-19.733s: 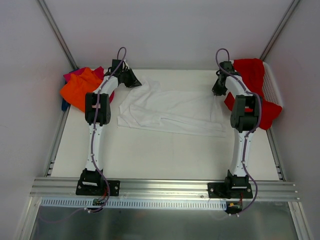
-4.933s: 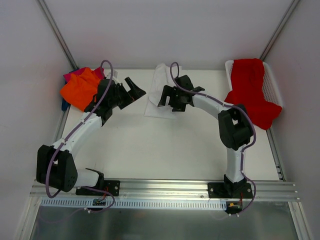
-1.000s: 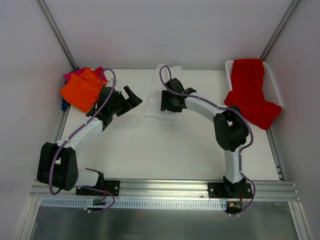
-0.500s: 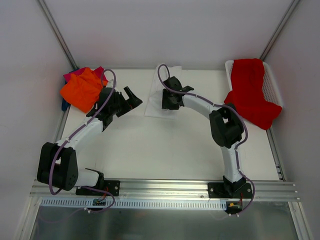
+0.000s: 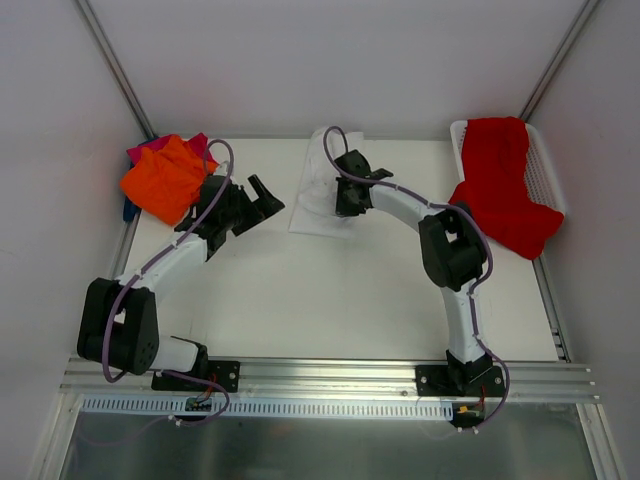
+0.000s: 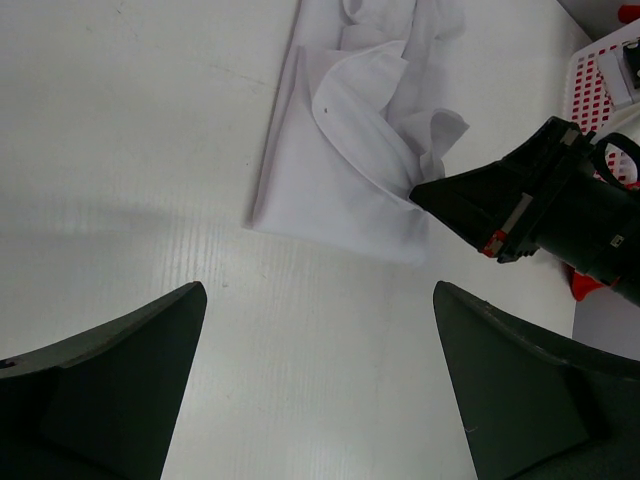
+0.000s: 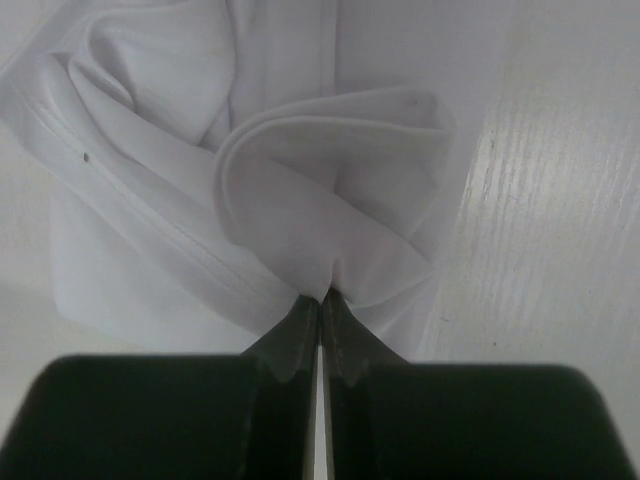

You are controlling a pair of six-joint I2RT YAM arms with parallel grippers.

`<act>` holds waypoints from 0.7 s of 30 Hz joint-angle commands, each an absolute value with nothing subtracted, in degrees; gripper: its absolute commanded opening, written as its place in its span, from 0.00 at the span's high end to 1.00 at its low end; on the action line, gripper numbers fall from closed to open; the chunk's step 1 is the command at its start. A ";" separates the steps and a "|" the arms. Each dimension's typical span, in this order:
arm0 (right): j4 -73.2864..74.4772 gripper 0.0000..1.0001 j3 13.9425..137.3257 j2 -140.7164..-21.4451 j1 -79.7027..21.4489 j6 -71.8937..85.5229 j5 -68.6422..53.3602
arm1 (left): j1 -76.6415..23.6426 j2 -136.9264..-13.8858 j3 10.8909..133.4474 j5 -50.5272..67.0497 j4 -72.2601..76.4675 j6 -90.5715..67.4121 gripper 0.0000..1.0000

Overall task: Fold and stack the t-shirts
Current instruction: Fold the folded rectangular tshirt in 1/3 of the way

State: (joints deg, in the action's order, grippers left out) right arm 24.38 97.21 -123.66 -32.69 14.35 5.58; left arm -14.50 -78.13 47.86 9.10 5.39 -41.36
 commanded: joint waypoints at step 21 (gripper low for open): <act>29.27 0.99 118.04 -134.03 -28.83 16.87 4.75 | -13.97 -81.38 47.72 11.86 9.05 -41.04 0.01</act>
